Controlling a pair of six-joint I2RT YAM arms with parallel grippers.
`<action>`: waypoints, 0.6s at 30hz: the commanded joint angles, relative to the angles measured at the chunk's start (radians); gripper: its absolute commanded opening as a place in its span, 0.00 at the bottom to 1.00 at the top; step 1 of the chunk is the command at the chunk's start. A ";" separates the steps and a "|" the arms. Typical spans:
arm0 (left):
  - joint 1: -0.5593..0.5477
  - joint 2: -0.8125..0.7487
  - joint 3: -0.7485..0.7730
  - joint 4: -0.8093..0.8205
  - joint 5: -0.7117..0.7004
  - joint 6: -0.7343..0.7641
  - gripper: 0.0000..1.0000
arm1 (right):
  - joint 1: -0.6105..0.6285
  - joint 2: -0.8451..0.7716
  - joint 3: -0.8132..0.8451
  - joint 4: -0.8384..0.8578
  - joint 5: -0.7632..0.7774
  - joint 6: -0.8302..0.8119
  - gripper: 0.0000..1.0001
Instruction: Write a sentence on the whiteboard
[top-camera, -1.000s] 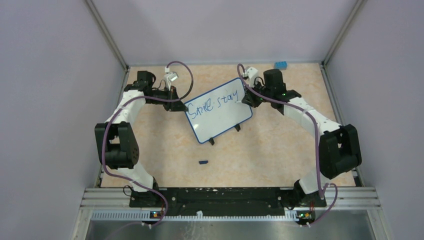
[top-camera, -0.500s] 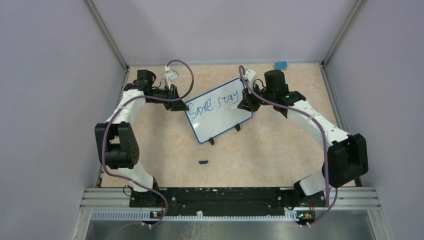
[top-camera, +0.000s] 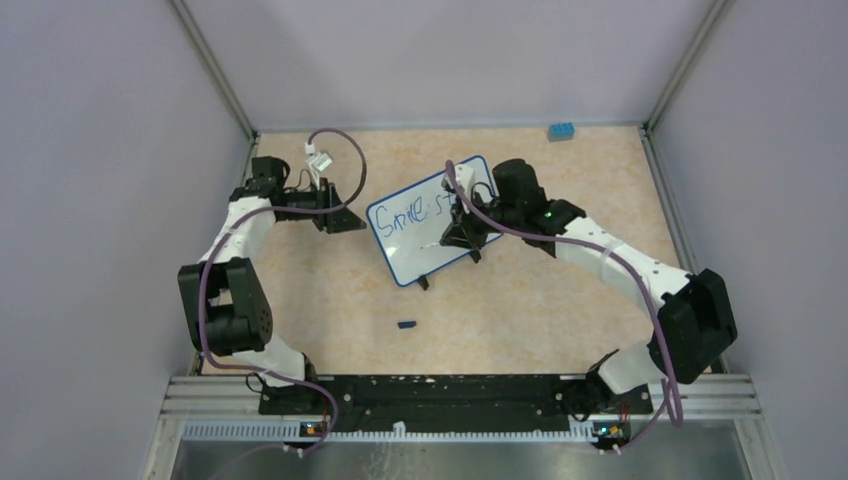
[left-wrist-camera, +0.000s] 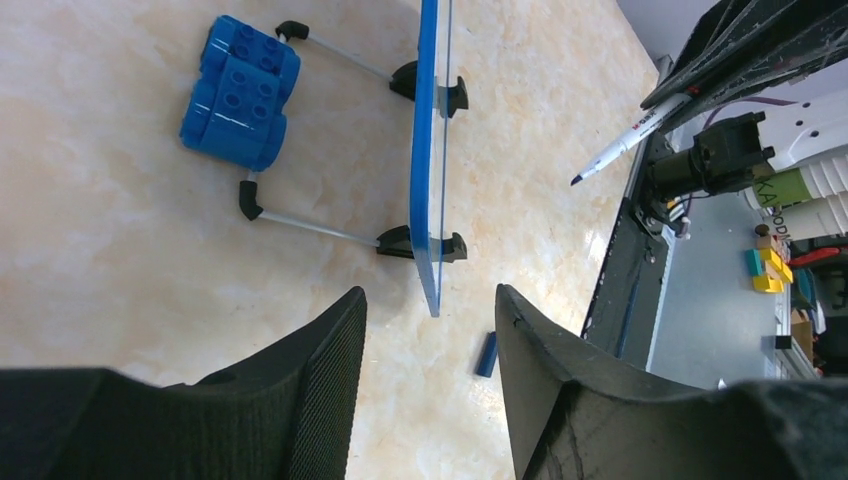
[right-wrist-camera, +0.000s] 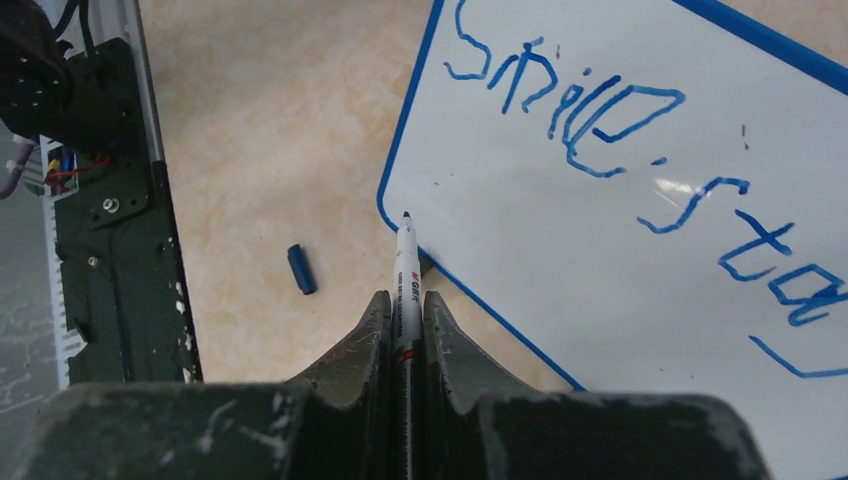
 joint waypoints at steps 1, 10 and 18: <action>0.001 -0.037 -0.072 0.136 0.082 -0.046 0.56 | 0.042 0.001 -0.032 0.148 0.032 0.043 0.00; -0.006 -0.043 -0.180 0.352 0.120 -0.173 0.58 | 0.130 0.053 -0.059 0.290 0.102 0.032 0.00; -0.031 -0.036 -0.205 0.382 0.116 -0.185 0.57 | 0.150 0.079 -0.067 0.341 0.125 -0.002 0.00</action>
